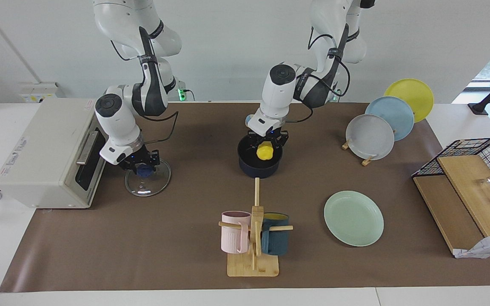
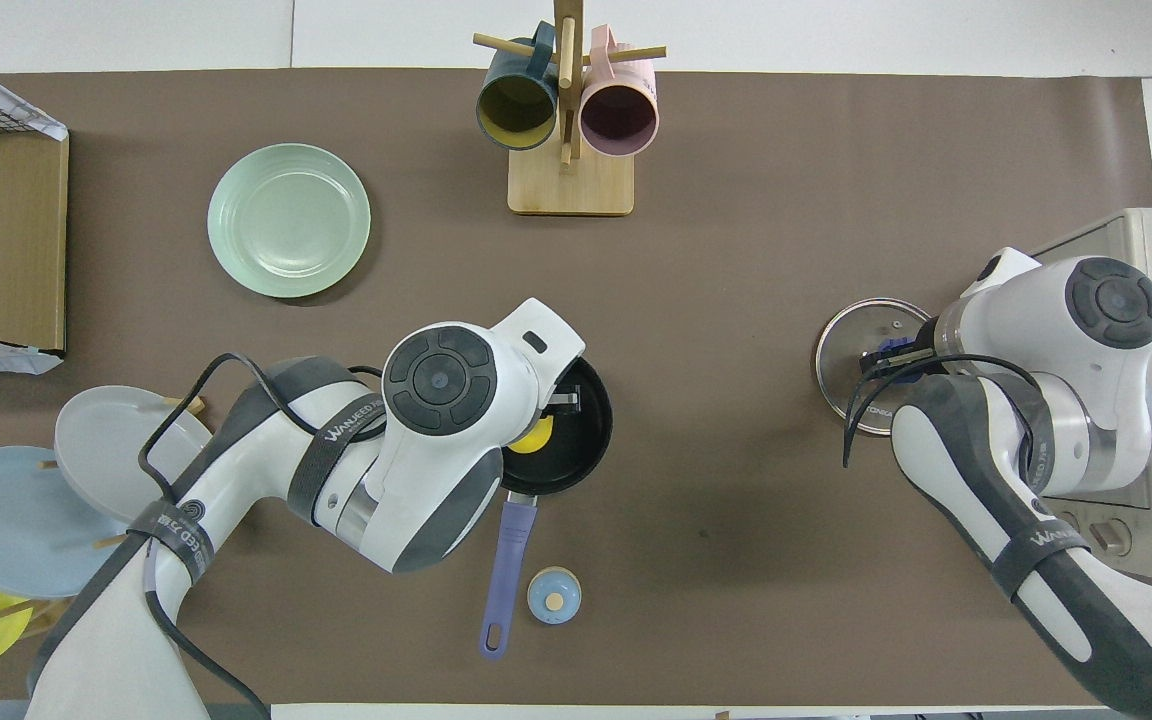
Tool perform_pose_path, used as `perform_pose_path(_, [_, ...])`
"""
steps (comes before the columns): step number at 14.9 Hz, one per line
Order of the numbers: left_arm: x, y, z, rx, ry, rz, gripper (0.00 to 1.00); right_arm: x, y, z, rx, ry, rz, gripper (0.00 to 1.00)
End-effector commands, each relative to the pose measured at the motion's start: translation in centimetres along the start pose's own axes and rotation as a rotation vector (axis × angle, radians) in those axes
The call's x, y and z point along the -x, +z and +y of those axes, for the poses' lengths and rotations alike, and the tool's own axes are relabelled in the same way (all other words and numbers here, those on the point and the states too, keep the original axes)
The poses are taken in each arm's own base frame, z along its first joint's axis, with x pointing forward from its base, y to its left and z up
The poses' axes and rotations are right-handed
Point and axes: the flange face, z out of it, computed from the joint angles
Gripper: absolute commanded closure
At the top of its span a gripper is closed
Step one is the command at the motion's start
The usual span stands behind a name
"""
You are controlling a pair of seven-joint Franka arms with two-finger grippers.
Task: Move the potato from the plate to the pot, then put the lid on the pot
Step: 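Lift the lid with the right gripper while the left gripper carries the potato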
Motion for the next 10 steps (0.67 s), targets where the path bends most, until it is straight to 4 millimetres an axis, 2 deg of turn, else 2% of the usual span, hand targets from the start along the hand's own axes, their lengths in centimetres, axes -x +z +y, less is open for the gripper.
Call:
perform_pose_path(1, [1.1,1.7,0.0,0.007,0.006,0.02,1.0,-2.2,-3.7,0.2,-0.01,-0.024,-0.017,0.61])
perform_pose_path(2, [1.4,2.3,-0.2,0.008,0.007,0.023,1.0,-3.2,-5.1,-0.8,-0.012,-0.043,-0.022,0.63])
perform_pose_path(4, [1.6,2.7,-0.1,0.003,0.014,0.023,1.0,-4.3,-7.4,-1.6,-0.012,-0.054,-0.03,0.82])
perform_pose_path(5, [1.8,3.5,-0.1,-0.011,0.021,0.018,1.0,-4.7,-8.3,-2.5,-0.012,-0.069,-0.028,0.98])
perform_pose_path(6, [1.8,3.9,-0.2,-0.016,0.021,0.016,1.0,-5.1,-9.0,-3.5,-0.012,-0.081,-0.028,1.0])
perform_pose_path(8, [2.5,5.1,0.8,-0.016,0.04,0.015,1.0,-5.5,-10.5,-4.3,-0.011,-0.089,-0.022,1.0])
perform_pose_path(10, [2.4,5.6,0.7,-0.019,0.039,0.013,1.0,-6.1,-11.3,-4.6,-0.012,-0.075,-0.024,1.0])
